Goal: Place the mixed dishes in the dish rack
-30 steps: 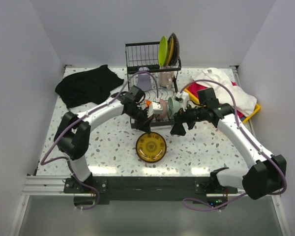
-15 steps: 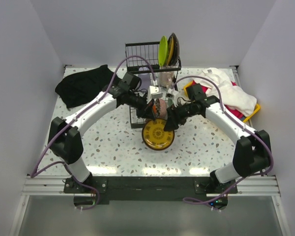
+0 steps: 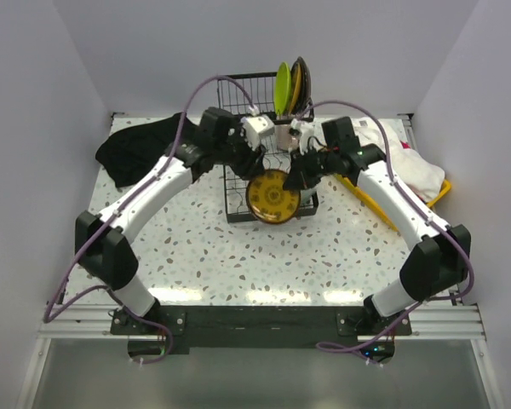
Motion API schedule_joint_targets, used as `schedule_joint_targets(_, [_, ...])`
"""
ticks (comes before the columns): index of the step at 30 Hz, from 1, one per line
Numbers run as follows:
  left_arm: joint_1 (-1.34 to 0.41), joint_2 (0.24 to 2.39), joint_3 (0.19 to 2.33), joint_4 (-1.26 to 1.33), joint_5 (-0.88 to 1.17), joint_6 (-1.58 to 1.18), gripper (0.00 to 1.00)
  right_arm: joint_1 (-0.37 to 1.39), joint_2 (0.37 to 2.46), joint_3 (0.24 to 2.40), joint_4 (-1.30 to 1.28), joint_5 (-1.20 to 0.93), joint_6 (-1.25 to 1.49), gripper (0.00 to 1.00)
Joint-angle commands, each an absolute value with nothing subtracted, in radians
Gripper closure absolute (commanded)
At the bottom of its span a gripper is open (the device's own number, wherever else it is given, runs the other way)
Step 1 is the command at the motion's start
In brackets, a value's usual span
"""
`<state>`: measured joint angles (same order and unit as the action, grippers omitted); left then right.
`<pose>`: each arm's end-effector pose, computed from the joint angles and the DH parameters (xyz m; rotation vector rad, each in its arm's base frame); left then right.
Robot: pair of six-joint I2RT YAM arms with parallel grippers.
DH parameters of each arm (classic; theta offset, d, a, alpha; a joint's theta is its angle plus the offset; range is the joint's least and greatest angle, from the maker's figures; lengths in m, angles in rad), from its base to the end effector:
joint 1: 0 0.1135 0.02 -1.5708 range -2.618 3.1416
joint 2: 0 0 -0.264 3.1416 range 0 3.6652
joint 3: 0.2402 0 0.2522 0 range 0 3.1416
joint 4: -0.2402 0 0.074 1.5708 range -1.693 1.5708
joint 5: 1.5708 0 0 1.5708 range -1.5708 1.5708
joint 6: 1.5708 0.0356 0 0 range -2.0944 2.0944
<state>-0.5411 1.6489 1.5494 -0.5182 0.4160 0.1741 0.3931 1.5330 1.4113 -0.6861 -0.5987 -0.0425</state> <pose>0.3159 -0.2066 0.3503 0.9908 1.9693 -0.6612 0.2989 0.1457 0.3324 -0.7922 2.2326 0.8790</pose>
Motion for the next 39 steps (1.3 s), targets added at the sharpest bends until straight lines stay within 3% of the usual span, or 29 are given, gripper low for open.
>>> schedule_joint_targets(1, [-0.364,1.485,1.560,-0.192,-0.052,0.071,0.51,0.425,1.500,1.639,-0.618,-0.392,0.052,1.00])
schedule_joint_targets(3, [-0.315,1.459,1.459,-0.108,-0.178,0.008,0.62,0.452,1.523,1.741,-0.574,-0.256,0.083,1.00])
schedule_joint_targets(4, [-0.289,1.436,1.421,-0.088,-0.204,-0.029,0.72,0.487,1.534,1.773,-0.563,-0.212,0.083,1.00])
schedule_joint_targets(5, [-0.281,1.424,1.352,-0.074,-0.257,-0.055,1.00,0.508,1.543,1.829,-0.551,-0.149,0.087,1.00])
schedule_joint_targets(9, [-0.255,1.384,1.221,-0.057,-0.279,-0.179,1.00,0.621,1.601,1.923,-0.450,0.136,0.048,1.00])
schedule_joint_targets(10, [-0.250,1.375,1.200,-0.057,-0.269,-0.190,1.00,0.670,1.618,1.937,-0.424,0.328,0.038,1.00])
schedule_joint_targets(13, [-0.249,1.358,1.135,-0.061,-0.221,-0.225,1.00,0.716,1.722,2.051,-0.390,0.571,0.015,1.00])
schedule_joint_targets(17, [-0.249,1.338,1.089,-0.054,-0.173,-0.244,1.00,0.729,1.868,2.287,-0.451,0.769,0.014,1.00])
schedule_joint_targets(25, [-0.242,1.322,1.068,-0.048,-0.169,-0.238,1.00,0.736,2.002,2.393,-0.399,0.952,-0.138,1.00])
schedule_joint_targets(39, [-0.233,1.330,1.037,-0.029,-0.123,-0.267,1.00,0.735,2.069,2.390,-0.370,0.960,-0.199,1.00])
